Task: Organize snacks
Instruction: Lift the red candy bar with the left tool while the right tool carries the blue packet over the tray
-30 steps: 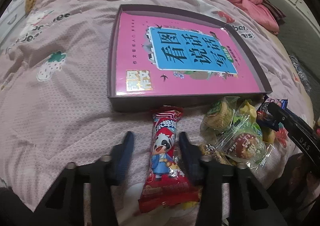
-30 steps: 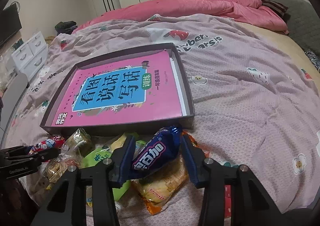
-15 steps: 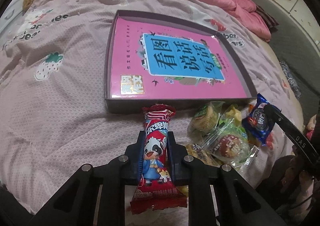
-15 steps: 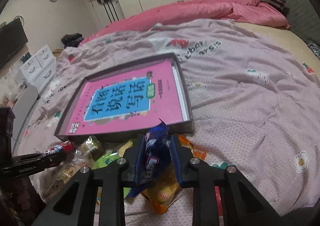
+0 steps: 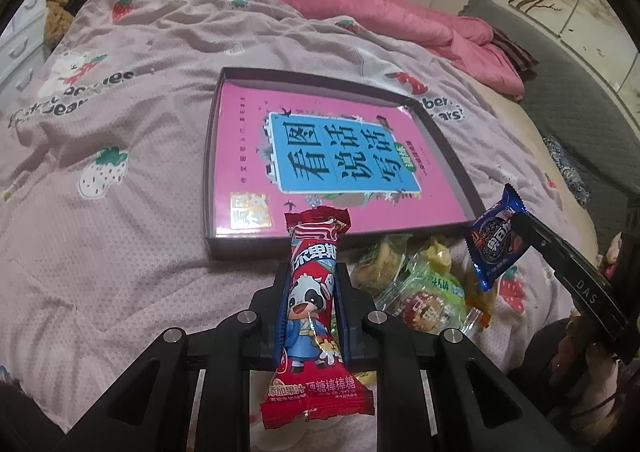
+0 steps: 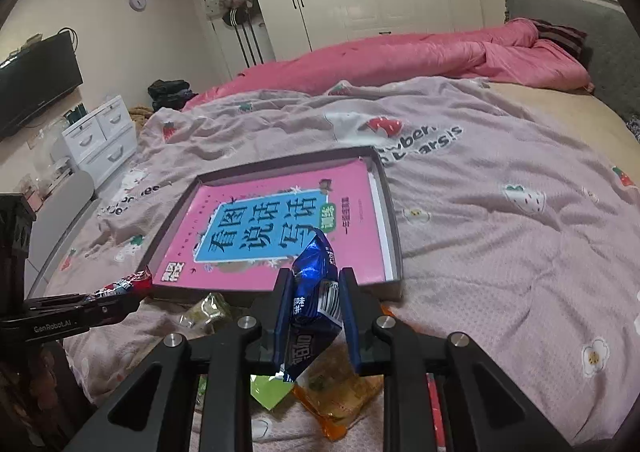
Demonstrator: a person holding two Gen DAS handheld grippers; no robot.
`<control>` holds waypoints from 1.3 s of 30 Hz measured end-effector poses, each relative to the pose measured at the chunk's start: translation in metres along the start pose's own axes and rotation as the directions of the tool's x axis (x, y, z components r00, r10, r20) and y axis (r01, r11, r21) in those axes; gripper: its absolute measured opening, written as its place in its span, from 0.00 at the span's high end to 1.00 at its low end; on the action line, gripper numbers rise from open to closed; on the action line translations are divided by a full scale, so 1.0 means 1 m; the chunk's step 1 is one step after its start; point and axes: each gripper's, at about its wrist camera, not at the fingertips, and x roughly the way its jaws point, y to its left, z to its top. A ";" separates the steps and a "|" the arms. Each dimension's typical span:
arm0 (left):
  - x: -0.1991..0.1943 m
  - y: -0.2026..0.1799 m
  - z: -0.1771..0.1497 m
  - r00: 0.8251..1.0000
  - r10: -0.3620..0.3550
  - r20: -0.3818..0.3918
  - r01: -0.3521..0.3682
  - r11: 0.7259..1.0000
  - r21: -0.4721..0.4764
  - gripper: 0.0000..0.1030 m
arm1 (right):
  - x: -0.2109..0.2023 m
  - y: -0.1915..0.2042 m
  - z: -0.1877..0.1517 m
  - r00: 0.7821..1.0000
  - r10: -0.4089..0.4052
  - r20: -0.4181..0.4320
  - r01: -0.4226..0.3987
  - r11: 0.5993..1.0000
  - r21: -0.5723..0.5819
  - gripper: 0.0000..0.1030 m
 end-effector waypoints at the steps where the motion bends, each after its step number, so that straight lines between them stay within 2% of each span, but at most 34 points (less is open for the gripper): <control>1: -0.001 0.000 0.001 1.000 0.000 0.004 0.000 1.000 -0.001 0.80 | -0.001 0.000 0.002 1.000 0.001 0.008 -0.001 1.000 0.003 0.77; 17: 0.012 0.001 0.036 0.998 0.027 0.054 -0.026 1.000 -0.015 0.81 | 0.018 -0.012 0.035 0.996 -0.011 0.090 0.008 1.000 0.029 0.77; 31: 0.046 0.013 0.055 0.997 0.057 0.047 -0.054 0.997 -0.046 0.81 | 0.055 -0.020 0.039 0.998 -0.004 0.056 0.002 0.999 0.044 0.77; 39: 0.066 0.013 0.055 0.998 0.064 0.014 -0.063 0.997 -0.040 0.81 | 0.074 -0.024 0.032 1.000 0.029 -0.004 -0.028 0.997 0.072 0.77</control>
